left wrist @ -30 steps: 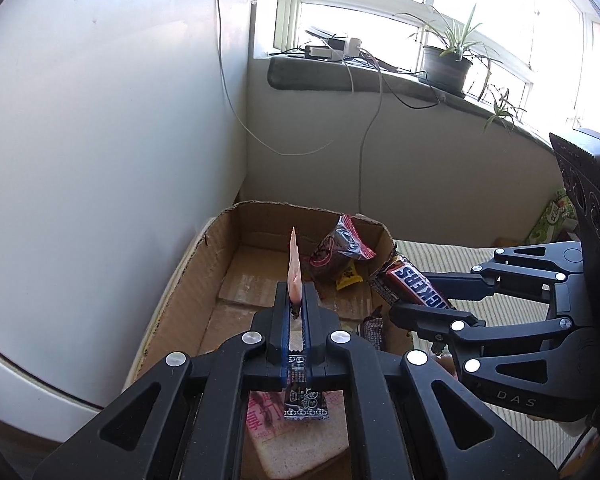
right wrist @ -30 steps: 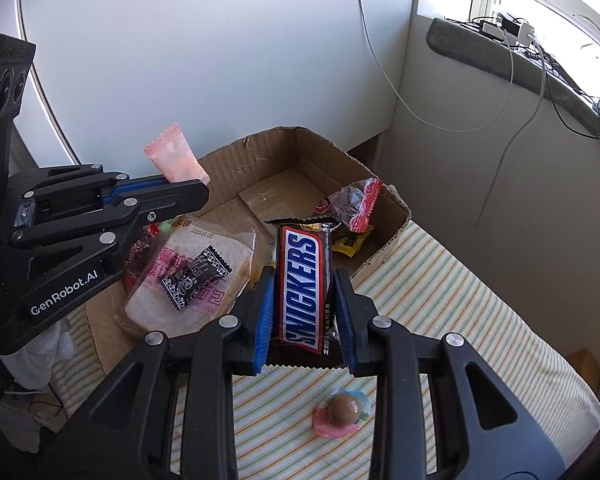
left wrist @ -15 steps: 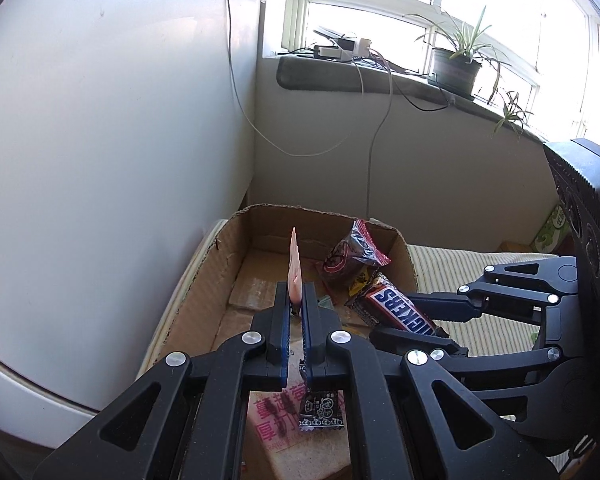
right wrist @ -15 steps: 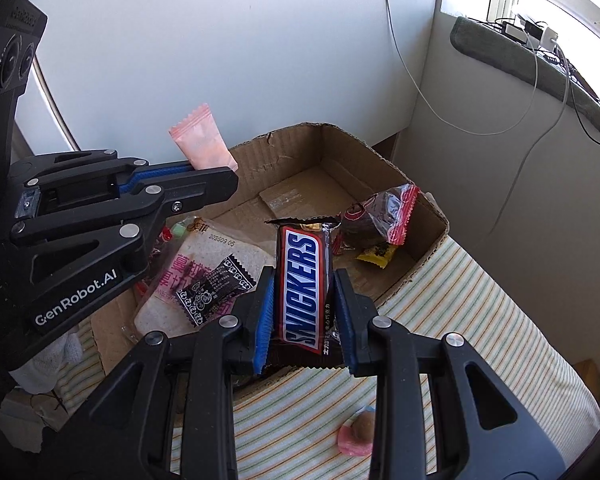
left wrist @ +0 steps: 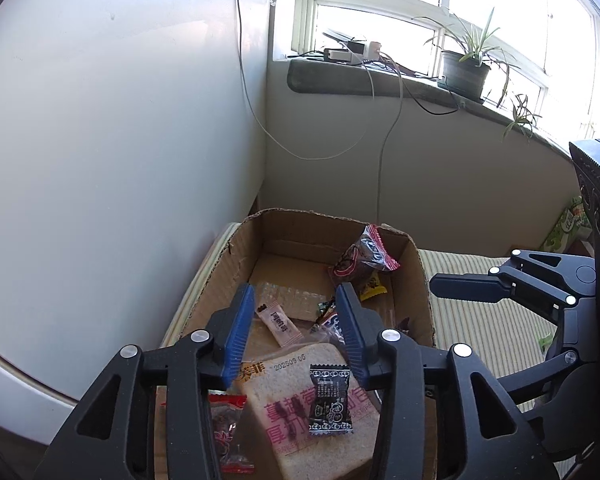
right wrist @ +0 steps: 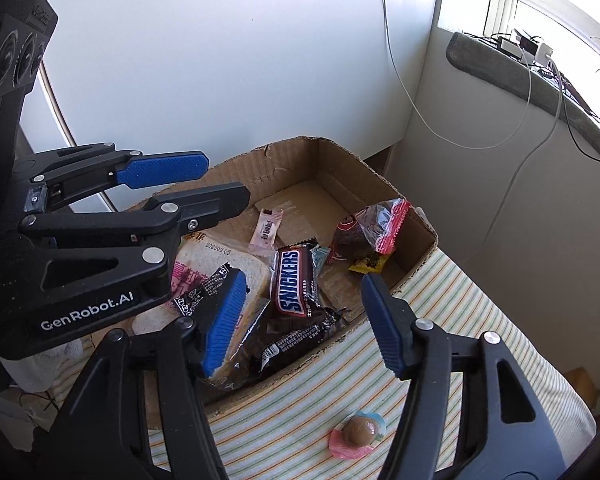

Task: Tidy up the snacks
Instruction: 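Carry the Snickers bar and pink candy into the box and open both grippers, then move both grippers back over the ball candy and green packet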

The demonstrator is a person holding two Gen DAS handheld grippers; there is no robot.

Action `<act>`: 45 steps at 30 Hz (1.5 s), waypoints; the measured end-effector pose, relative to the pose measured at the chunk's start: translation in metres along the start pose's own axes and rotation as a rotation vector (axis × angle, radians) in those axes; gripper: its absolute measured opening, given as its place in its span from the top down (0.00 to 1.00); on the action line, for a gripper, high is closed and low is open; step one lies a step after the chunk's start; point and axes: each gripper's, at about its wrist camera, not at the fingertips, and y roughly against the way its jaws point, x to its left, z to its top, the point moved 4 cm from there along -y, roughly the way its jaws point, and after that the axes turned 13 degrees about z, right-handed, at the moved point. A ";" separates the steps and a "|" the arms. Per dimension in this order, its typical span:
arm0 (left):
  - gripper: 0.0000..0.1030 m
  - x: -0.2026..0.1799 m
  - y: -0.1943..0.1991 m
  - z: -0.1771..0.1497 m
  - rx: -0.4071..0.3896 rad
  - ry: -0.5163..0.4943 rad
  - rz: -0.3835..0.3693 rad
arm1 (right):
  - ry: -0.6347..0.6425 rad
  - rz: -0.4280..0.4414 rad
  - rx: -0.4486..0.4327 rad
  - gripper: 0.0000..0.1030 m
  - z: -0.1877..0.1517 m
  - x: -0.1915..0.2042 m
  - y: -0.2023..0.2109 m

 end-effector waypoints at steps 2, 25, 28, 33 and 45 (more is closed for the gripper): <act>0.43 0.001 0.001 0.001 -0.004 0.002 0.003 | 0.012 -0.004 0.005 0.21 -0.001 0.001 0.001; 0.24 -0.016 0.039 0.003 -0.064 -0.020 0.019 | 0.010 -0.065 -0.053 0.18 -0.023 0.000 0.046; 0.24 -0.024 0.046 0.003 -0.077 -0.023 0.007 | 0.007 -0.083 -0.068 0.18 -0.029 -0.003 0.058; 0.24 -0.034 0.056 -0.002 -0.091 -0.030 -0.015 | -0.024 -0.111 -0.104 0.18 -0.043 -0.014 0.081; 0.25 -0.078 0.068 -0.029 -0.064 -0.043 -0.140 | -0.226 -0.280 -0.167 0.18 -0.124 -0.085 0.162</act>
